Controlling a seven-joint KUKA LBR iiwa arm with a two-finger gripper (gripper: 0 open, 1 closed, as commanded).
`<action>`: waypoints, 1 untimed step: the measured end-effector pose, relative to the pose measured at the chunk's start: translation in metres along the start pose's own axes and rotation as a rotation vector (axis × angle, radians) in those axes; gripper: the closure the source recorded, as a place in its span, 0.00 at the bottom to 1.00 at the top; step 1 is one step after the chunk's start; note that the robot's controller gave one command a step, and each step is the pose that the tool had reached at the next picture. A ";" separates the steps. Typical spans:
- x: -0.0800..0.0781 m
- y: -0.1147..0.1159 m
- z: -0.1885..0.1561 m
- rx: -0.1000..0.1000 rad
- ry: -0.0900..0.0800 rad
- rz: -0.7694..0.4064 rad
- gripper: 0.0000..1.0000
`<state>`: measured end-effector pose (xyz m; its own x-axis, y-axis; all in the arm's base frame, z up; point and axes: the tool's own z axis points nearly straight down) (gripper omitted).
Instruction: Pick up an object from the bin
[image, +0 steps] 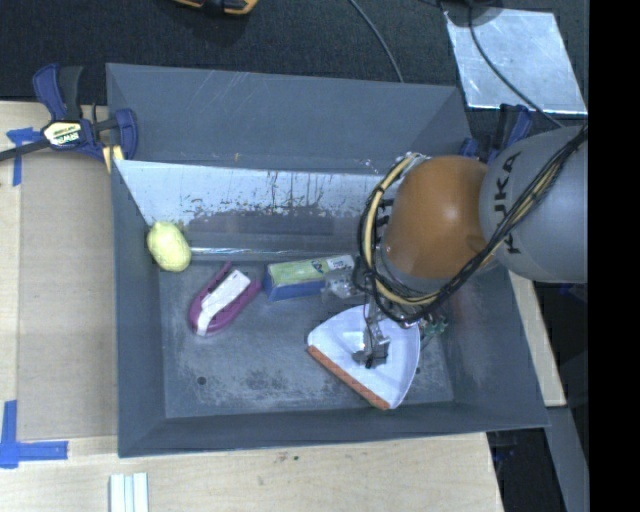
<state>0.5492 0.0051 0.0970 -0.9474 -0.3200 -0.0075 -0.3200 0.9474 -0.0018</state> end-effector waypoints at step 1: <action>0.012 -0.017 0.020 0.001 0.004 0.155 1.00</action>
Offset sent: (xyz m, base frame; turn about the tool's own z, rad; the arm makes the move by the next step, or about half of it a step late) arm 0.0000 0.0000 0.0000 0.0000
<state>0.5438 -0.0143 0.0773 -0.9854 -0.1704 -0.0041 -0.1704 0.9854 -0.0017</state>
